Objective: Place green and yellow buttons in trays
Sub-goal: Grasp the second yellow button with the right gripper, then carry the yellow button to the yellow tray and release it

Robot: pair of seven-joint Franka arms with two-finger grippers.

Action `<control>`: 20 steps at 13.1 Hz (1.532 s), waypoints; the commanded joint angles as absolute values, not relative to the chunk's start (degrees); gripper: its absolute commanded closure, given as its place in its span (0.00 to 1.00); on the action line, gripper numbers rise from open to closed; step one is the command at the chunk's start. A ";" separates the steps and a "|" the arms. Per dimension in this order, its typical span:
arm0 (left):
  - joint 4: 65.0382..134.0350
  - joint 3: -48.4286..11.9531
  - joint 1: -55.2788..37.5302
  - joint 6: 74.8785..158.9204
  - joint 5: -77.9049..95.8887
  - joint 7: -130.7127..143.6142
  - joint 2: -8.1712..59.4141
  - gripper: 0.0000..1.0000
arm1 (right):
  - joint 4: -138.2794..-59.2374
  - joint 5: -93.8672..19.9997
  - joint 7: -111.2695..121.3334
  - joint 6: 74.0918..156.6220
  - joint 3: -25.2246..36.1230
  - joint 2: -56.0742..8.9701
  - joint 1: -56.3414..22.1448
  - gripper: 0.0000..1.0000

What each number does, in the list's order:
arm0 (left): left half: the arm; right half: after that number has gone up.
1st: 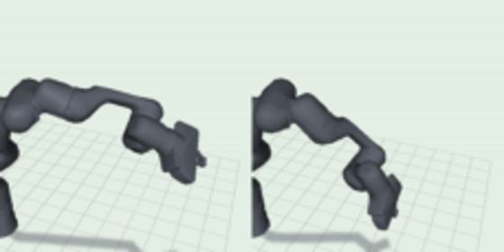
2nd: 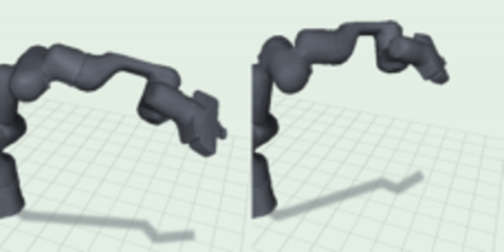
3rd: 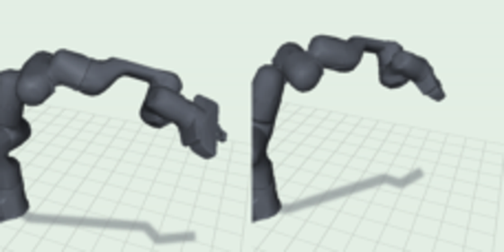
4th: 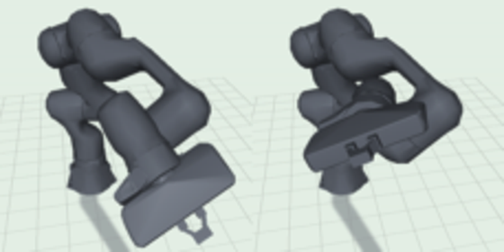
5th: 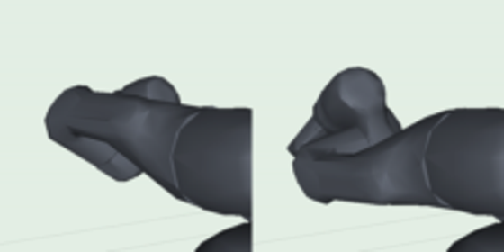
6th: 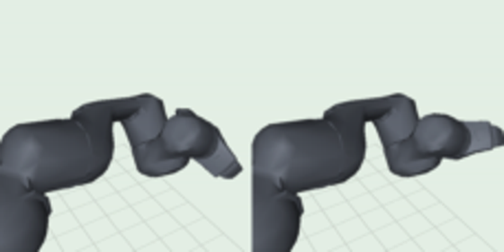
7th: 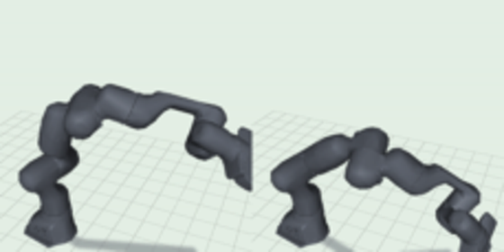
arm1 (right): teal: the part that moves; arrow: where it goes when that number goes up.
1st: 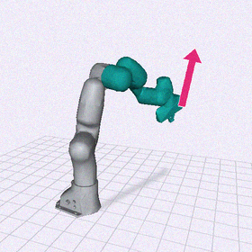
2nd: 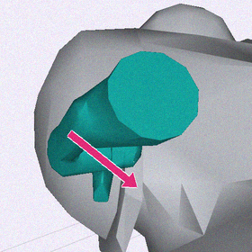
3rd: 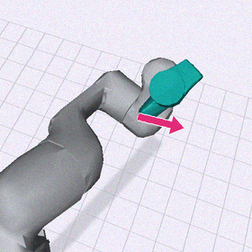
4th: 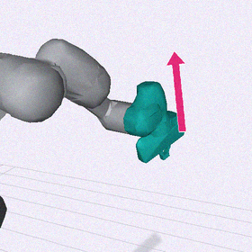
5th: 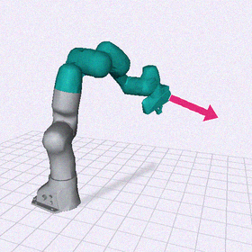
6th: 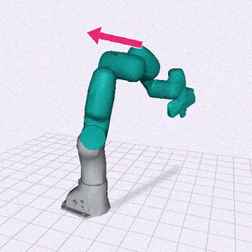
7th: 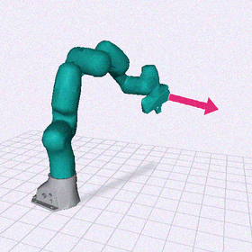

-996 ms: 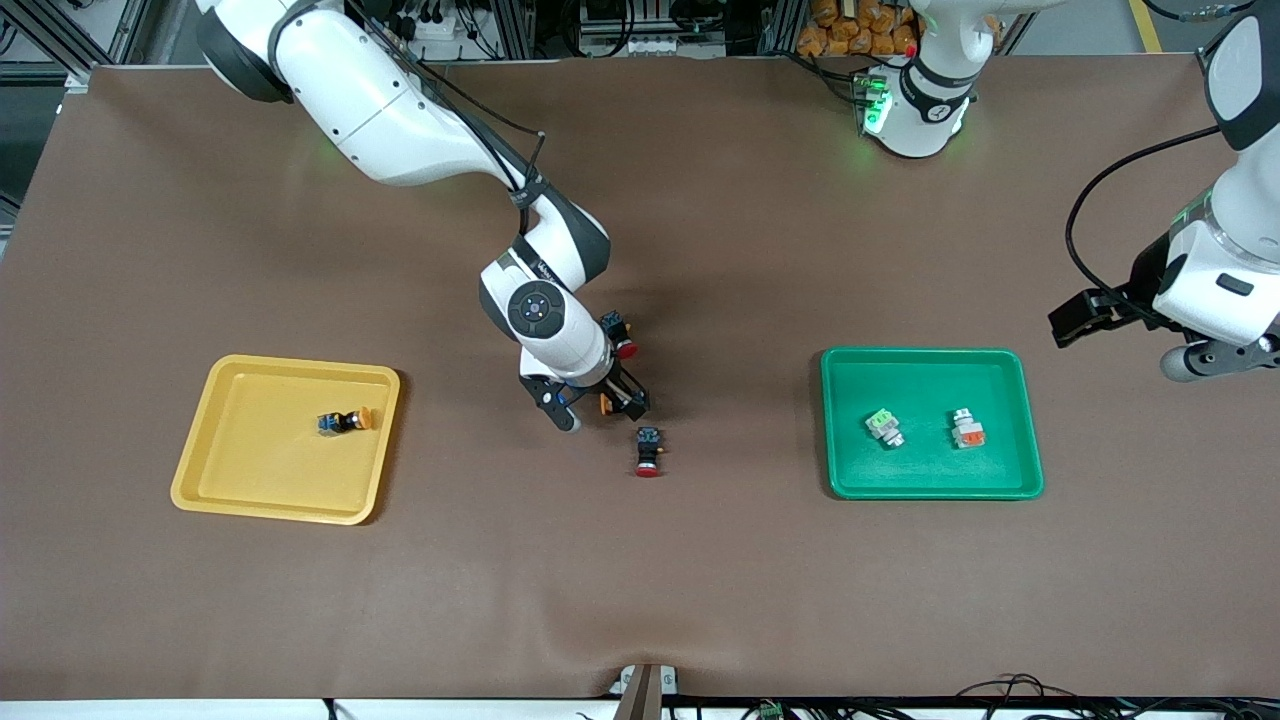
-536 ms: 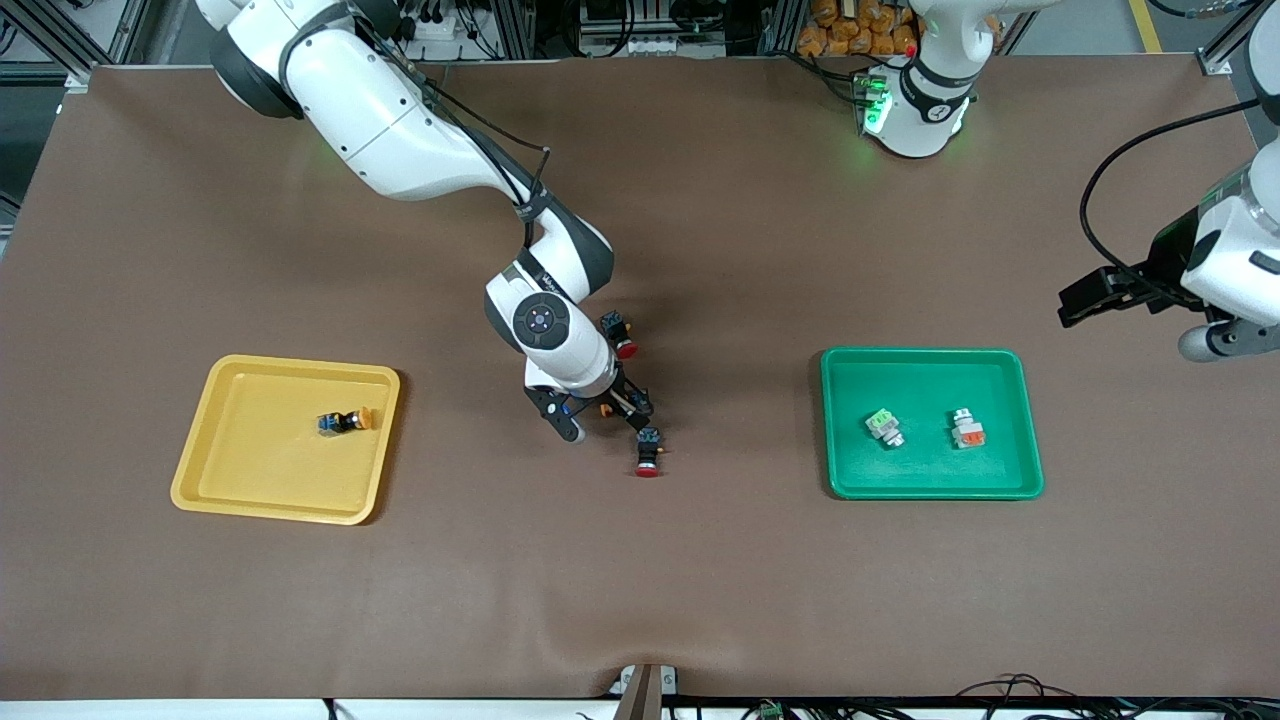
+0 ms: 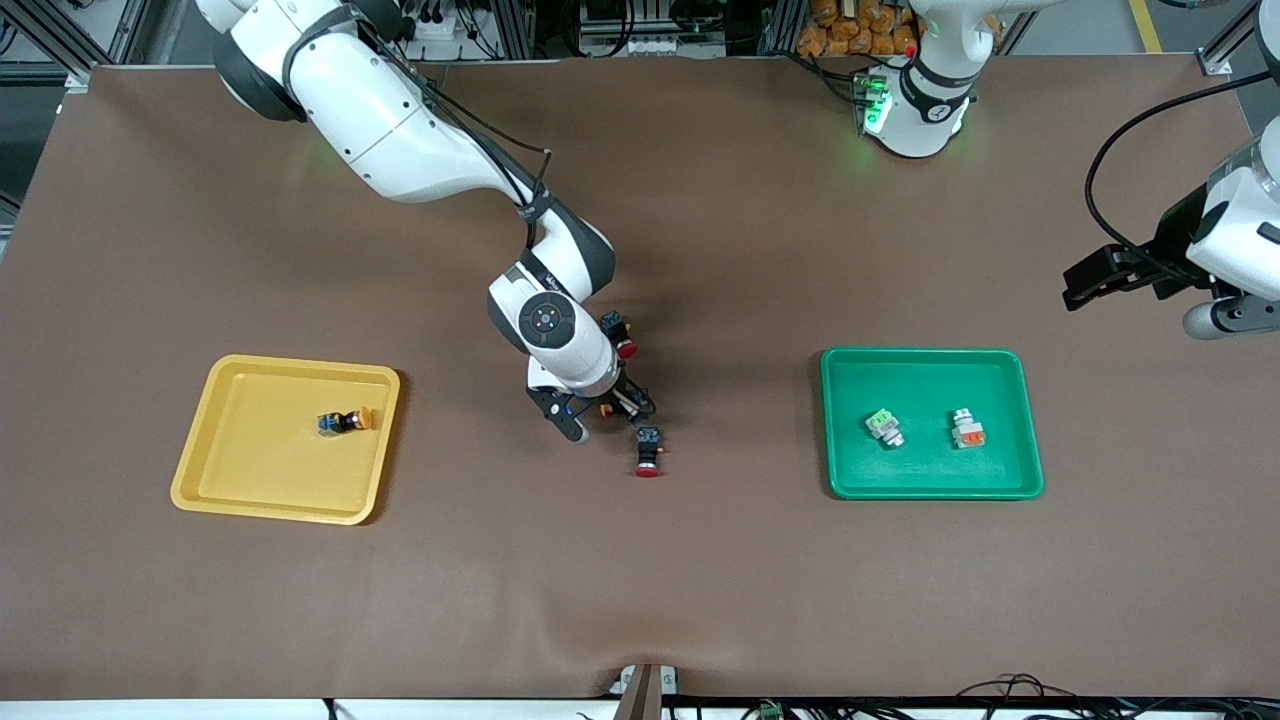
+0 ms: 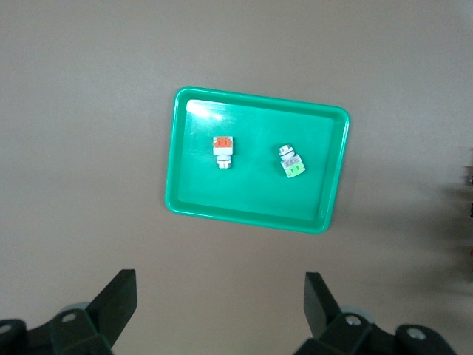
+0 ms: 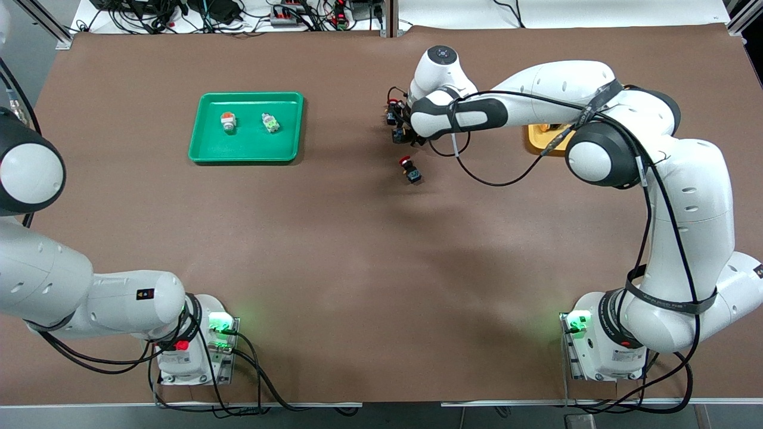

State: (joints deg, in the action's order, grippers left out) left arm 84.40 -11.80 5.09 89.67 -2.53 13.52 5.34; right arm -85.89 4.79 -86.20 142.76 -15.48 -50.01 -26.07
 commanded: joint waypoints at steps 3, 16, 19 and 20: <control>86.21 -11.61 3.70 87.89 -1.41 12.30 2.38 0.00 | -84.64 6.94 -85.44 141.68 -16.17 -48.87 -25.23 1.00; 94.67 -1.50 -3.34 88.07 -0.79 12.13 -6.34 0.00 | -85.34 5.89 -18.69 108.12 -2.66 -30.94 -10.90 1.00; 93.34 -0.88 -2.56 87.98 -0.79 11.95 -5.27 0.00 | -85.69 1.86 -6.20 103.89 4.98 -30.50 -10.63 1.00; 93.69 -0.88 -2.11 87.89 -0.70 11.61 -5.36 0.00 | -85.87 1.41 -2.59 103.71 7.01 -30.15 -10.63 1.00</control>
State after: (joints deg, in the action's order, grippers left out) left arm 95.11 -0.97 -3.24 88.29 -2.30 13.41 -6.11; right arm -83.65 3.41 -8.85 104.44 3.90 -32.63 -10.51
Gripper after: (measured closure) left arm 0.000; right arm 0.674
